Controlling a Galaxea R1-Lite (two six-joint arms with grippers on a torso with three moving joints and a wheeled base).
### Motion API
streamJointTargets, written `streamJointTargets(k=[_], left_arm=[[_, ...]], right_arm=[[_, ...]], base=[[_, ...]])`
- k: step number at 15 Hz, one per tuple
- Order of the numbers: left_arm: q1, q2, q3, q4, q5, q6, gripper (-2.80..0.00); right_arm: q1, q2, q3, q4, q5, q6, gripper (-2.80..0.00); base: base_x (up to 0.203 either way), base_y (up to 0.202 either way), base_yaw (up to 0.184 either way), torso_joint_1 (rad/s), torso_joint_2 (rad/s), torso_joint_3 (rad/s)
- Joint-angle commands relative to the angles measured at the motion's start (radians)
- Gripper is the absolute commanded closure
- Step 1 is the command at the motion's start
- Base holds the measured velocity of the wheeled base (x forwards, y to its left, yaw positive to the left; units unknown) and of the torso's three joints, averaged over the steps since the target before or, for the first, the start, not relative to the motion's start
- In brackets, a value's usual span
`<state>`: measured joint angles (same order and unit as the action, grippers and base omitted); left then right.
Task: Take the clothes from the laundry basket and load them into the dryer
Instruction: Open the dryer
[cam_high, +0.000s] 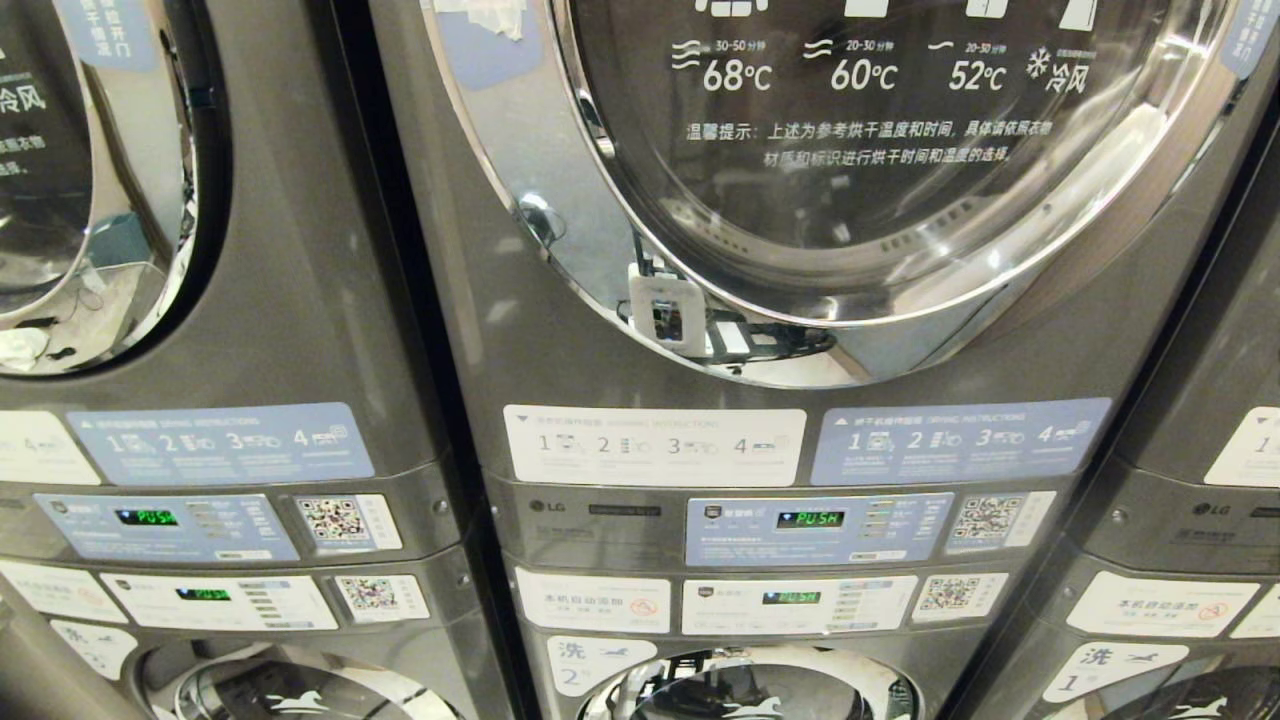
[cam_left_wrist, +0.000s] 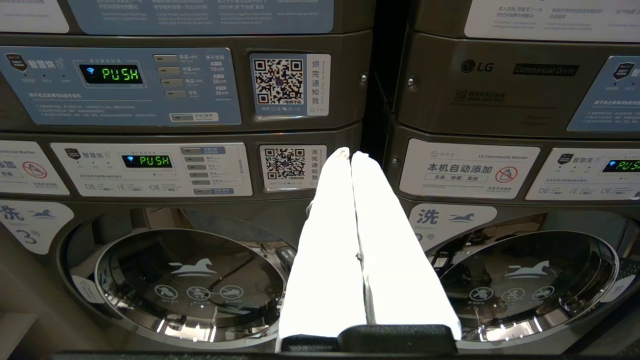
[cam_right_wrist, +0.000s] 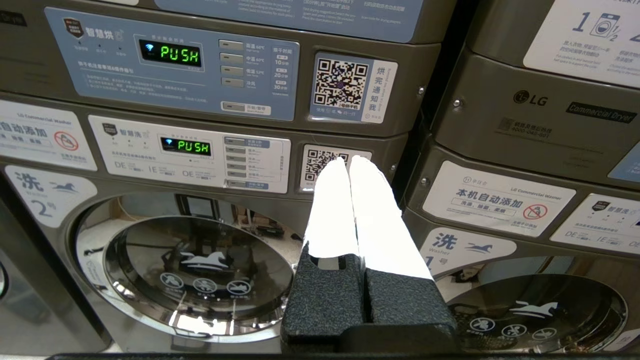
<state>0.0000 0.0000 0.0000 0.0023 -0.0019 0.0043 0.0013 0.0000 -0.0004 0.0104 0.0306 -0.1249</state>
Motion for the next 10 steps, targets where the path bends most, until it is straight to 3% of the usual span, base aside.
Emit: streamJointTargets(k=[1,2,5,6,8,9,10], left_arm=[[0.0,-0.002,0.002,0.0,-0.001,0.0,0.0],[0.0,-0.002,0.002,0.0,-0.001,0.0,0.0],[0.0,-0.002,0.002,-0.001,0.0,0.0,0.0],[0.0,-0.002,0.002,-0.001,0.0,0.0,0.0],[0.0,-0.002,0.002,-0.001,0.0,0.0,0.0],[0.0,-0.002,0.002,0.0,-0.001,0.0,0.0],[0.0,-0.002,0.002,0.001,-0.001,0.0,0.0]], right_arm=[[0.0,0.006,-0.058,-0.04,0.014,-0.018,0.0],[0.0,0.012,-0.087,-0.045,0.018,-0.02,0.0],[0.001,0.224,-0.435,-0.047,0.084,0.049,0.0],[0.002,0.357,-0.591,-0.046,0.145,0.106,0.0],[0.003,0.617,-0.912,-0.035,0.374,0.225,0.0],[0.007,0.741,-1.02,-0.028,0.527,0.27,-2.8],[0.02,0.851,-1.083,-0.022,0.636,0.305,-2.8]], base=[[0.0,0.0,0.0,0.0,0.0,0.0],[0.0,0.0,0.0,0.0,0.0,0.0],[0.0,0.0,0.0,0.0,0.0,0.0],[0.0,0.0,0.0,0.0,0.0,0.0],[0.0,0.0,0.0,0.0,0.0,0.0],[0.0,0.0,0.0,0.0,0.0,0.0],[0.0,0.0,0.0,0.0,0.0,0.0]])
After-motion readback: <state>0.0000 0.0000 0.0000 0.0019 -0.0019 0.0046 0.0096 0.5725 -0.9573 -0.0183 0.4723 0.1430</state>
